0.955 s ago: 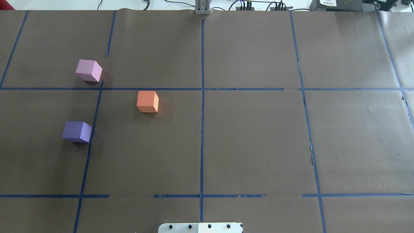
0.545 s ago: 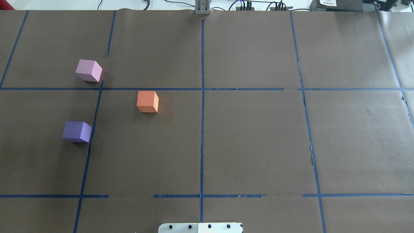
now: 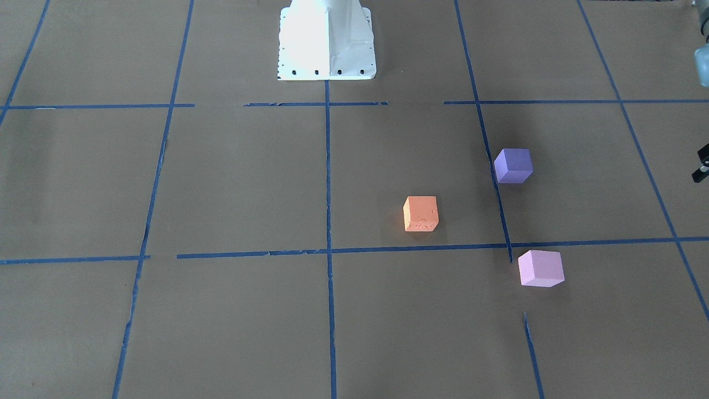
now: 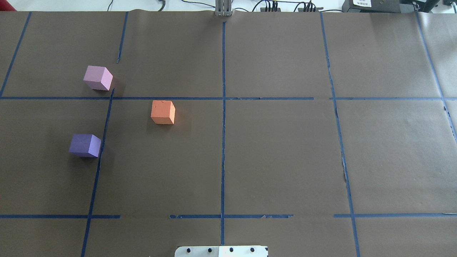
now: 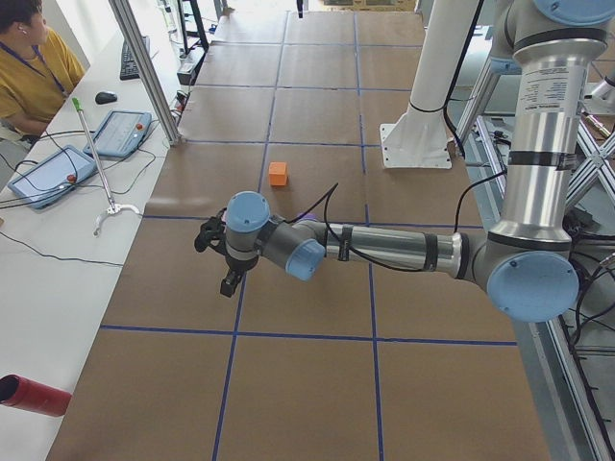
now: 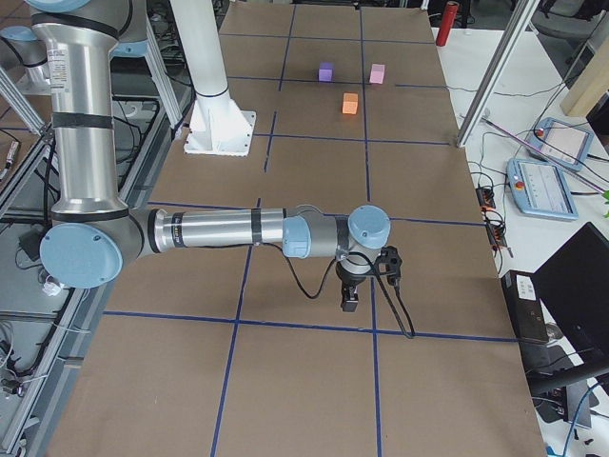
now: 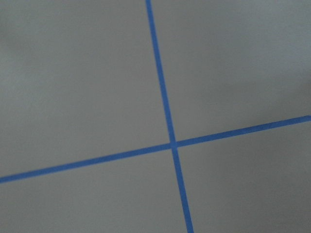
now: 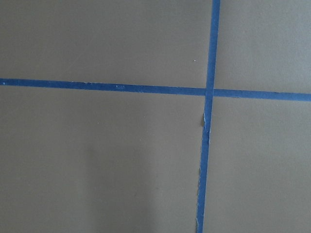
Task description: Arrange blocks in a line
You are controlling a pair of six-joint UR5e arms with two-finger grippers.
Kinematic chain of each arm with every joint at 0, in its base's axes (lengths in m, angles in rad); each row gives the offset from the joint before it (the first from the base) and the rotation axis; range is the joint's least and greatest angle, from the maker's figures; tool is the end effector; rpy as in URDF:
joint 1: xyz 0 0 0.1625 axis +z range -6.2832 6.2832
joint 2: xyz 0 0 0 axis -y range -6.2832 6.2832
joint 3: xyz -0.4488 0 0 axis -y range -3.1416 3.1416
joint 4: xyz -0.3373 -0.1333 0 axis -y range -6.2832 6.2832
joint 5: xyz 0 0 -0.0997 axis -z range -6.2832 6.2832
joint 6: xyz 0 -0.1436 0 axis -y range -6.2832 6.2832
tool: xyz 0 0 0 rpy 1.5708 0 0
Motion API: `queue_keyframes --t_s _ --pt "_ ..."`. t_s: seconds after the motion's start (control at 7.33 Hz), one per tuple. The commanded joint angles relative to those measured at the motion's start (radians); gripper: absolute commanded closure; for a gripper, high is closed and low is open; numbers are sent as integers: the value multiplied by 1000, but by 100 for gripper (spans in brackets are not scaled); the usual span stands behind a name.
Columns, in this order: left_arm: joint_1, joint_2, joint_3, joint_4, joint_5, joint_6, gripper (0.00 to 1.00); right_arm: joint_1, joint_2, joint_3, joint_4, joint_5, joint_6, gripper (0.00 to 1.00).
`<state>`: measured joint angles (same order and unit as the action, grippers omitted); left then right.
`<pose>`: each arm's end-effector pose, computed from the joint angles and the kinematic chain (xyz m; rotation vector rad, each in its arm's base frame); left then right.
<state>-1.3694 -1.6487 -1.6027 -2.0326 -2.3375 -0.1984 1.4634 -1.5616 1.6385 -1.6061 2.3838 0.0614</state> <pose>0.0690 -0.5064 0.6060 0.3842 0.8383 0.2218 -0.0188 -0.4447 0.6798 -0.0294 -0.8134 -0.0603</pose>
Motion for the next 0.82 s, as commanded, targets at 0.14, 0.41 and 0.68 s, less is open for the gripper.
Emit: queue_keyframes --t_s 0.14,0.41,0.68 --pt "253 -211 -20 6 61 -404 0 0 0 0 0 0 0 0" --pt "422 -384 -17 182 145 -626 0 0 0 1 0 0 0 0" --pt "559 -459 -16 235 239 -819 0 0 0 0 0 0 0 0"
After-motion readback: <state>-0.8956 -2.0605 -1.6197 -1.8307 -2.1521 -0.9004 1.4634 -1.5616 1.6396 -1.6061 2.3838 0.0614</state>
